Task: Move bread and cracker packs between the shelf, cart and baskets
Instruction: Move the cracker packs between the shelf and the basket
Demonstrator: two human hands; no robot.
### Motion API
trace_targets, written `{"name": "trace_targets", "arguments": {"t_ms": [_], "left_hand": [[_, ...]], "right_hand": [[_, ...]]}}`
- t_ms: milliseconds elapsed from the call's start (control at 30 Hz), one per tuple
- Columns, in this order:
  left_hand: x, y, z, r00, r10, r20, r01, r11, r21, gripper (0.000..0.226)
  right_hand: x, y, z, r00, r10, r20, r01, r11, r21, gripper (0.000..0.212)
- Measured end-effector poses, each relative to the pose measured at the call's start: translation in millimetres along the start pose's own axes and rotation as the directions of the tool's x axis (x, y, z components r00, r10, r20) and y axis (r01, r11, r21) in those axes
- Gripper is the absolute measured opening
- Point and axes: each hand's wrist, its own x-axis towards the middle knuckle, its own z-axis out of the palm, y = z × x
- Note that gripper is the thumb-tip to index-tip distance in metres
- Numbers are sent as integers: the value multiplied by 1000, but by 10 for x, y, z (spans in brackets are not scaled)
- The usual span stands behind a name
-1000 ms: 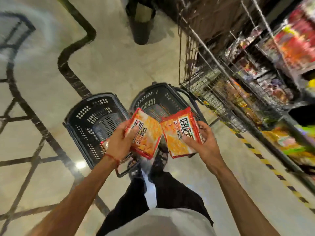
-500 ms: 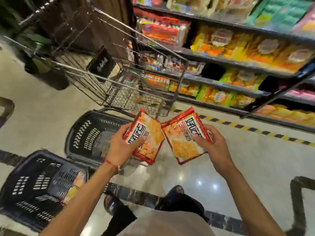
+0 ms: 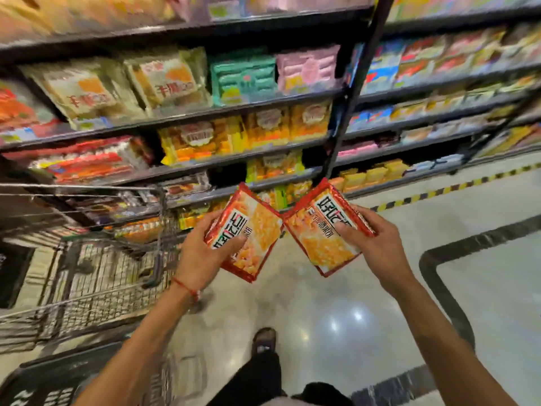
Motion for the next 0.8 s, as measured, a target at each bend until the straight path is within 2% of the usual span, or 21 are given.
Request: {"name": "trace_targets", "arguments": {"t_ms": [200, 467, 600, 800], "left_hand": [[1131, 642, 799, 977, 128, 169, -131, 991, 3, 59], [2641, 1458, 1868, 908, 331, 256, -336, 941, -25, 59], [3186, 1785, 2301, 883, 350, 311, -357, 933, -36, 58], [3730, 2161, 3045, 871, 373, 320, -379, 924, -45, 55]], "right_hand": [[811, -347, -702, 990, -76, -123, 76, 997, -4, 37], [2044, -844, -1462, 954, -172, -245, 160, 985, -66, 30], [2534, -950, -1802, 934, -193, -301, 175, 981, -86, 32], [3202, -822, -2336, 899, -200, -390, 180, 980, -87, 38]]}}
